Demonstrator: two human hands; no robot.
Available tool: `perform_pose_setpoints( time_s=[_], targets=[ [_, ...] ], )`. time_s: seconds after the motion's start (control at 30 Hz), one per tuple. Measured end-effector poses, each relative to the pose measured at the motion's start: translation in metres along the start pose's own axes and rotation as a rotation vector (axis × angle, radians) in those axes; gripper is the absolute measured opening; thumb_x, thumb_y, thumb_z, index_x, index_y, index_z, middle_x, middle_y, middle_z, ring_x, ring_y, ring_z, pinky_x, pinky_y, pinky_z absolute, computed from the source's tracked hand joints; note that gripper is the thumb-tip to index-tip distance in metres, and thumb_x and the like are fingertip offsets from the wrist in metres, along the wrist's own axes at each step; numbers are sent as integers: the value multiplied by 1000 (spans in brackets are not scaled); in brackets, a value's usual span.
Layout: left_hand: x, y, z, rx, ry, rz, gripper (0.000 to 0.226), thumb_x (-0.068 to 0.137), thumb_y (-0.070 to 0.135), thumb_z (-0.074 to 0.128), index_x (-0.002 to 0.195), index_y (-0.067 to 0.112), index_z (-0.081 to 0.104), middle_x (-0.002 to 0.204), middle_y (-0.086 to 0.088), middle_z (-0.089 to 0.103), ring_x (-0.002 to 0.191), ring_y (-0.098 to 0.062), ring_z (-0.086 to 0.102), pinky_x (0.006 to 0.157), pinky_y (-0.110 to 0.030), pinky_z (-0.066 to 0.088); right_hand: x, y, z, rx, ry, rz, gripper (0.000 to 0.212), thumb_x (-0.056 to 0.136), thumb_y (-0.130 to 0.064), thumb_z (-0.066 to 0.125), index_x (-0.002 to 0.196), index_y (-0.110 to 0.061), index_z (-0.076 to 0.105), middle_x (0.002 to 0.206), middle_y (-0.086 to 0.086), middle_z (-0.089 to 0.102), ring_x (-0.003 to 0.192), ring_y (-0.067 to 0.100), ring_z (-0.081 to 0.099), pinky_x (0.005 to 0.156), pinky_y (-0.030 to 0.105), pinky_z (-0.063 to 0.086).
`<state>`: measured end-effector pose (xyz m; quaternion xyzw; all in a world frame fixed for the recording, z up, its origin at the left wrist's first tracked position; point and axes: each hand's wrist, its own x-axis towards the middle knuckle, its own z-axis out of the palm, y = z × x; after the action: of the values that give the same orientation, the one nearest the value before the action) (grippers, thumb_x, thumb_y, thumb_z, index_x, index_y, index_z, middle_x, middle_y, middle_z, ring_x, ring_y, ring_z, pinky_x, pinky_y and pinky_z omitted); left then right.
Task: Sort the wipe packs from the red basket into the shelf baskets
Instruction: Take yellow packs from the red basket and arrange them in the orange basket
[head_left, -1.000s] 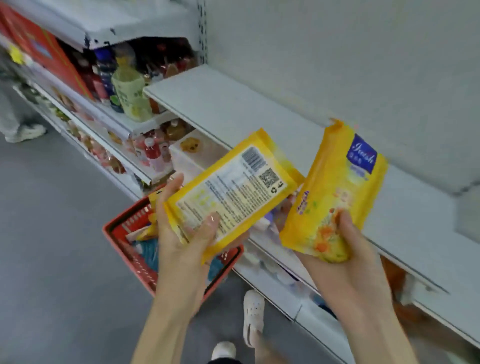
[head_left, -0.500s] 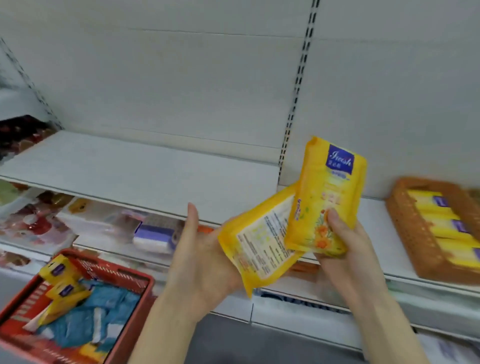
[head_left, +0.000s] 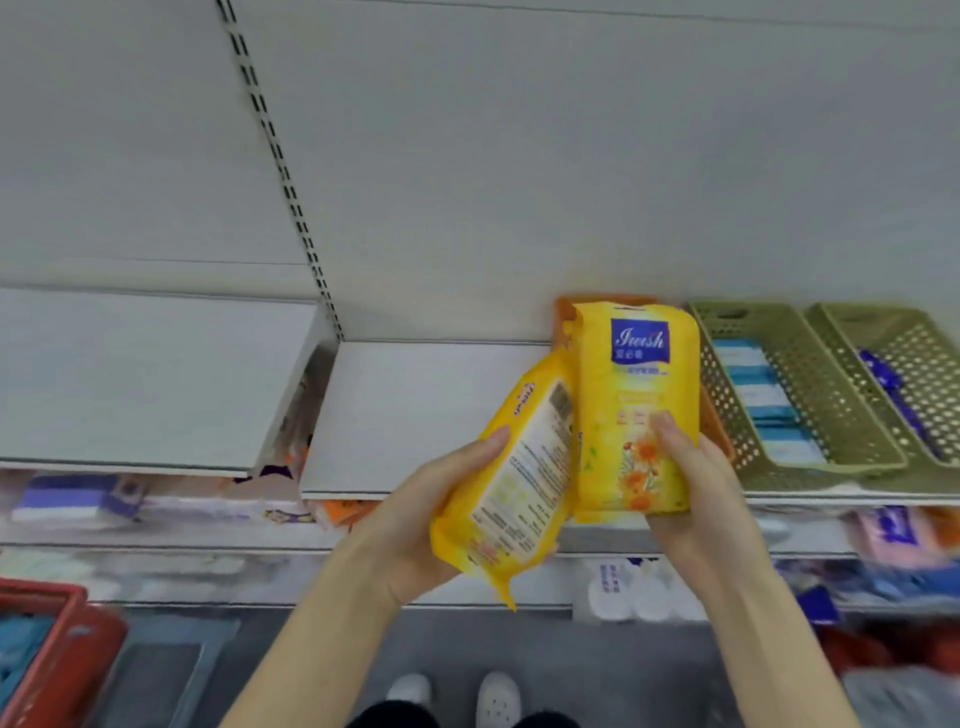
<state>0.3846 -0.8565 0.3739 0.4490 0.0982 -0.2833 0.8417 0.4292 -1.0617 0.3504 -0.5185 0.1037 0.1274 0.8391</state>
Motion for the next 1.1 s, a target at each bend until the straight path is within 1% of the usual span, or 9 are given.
perform_pose_setpoints(
  time_s=[0.07, 0.23, 0.33, 0.43, 0.53, 0.63, 0.73, 0.87, 1.1],
  targets=[
    [12, -3, 2, -114, -39, -11, 71, 40, 40, 93, 103, 11, 75, 110, -17, 69, 96, -33, 68, 84, -50, 56, 2, -7, -13, 33, 60, -15, 42, 77, -29, 60, 115, -11, 64, 110, 10, 71, 96, 22, 70, 74, 37, 60],
    [39, -9, -5, -203, -121, -120, 76, 48, 31, 93, 116, 8, 68, 128, -26, 58, 116, -45, 57, 98, -63, 41, 0, -9, -48, -34, 123, -77, 58, 71, -6, 72, 125, -15, 55, 113, 9, 70, 99, 24, 69, 70, 35, 59],
    [55, -9, -10, -164, -29, -131, 79, 32, 36, 95, 104, 12, 75, 118, -24, 65, 103, -38, 66, 90, -53, 50, 1, -8, -57, -80, 150, -114, 77, 65, -2, 70, 134, -24, 44, 117, 4, 67, 104, 22, 67, 70, 37, 58],
    [79, -5, -13, -56, 36, -156, 96, 23, 43, 95, 111, 15, 69, 114, -20, 68, 94, -31, 69, 78, -40, 54, 7, -8, -56, -131, 200, -151, 89, 61, 2, 73, 136, -30, 39, 115, 0, 68, 102, 21, 67, 68, 37, 58],
    [105, -6, -10, 2, 63, -175, 110, 8, 35, 96, 108, 7, 61, 84, -17, 74, 69, -26, 73, 53, -32, 57, 19, -4, -49, -173, 228, -184, 107, 59, 7, 80, 141, -39, 30, 122, 0, 64, 108, 24, 64, 75, 42, 58],
    [105, -7, 0, -14, 0, -123, 68, 57, 21, 84, 120, 19, 58, 104, -12, 73, 89, -30, 72, 66, -39, 60, 29, 4, -45, -221, 281, -208, 114, 59, -4, 81, 138, -55, 16, 130, -5, 59, 110, 20, 64, 79, 41, 57],
    [106, -10, 7, 23, 18, -96, 53, 63, 8, 80, 111, 22, 62, 101, -9, 74, 86, -26, 72, 69, -37, 61, 36, 2, -49, -224, 268, -209, 108, 61, -6, 78, 136, -56, 20, 127, -12, 61, 108, 17, 65, 81, 42, 57],
    [125, -9, 10, 200, 21, -69, 63, 60, 14, 75, 120, 24, 57, 103, -4, 74, 90, -21, 72, 64, -29, 58, 50, -3, -56, -211, 217, -102, 89, 55, -2, 80, 131, -30, 42, 113, 4, 68, 101, 26, 67, 76, 43, 58],
    [149, -15, 16, 193, 56, -98, 85, 48, 12, 83, 127, 21, 53, 112, -12, 70, 98, -35, 68, 72, -48, 58, 81, 0, -59, -179, 303, -25, 39, 69, -14, 81, 97, -5, 56, 101, 14, 68, 91, 28, 68, 72, 43, 58]
  ],
)
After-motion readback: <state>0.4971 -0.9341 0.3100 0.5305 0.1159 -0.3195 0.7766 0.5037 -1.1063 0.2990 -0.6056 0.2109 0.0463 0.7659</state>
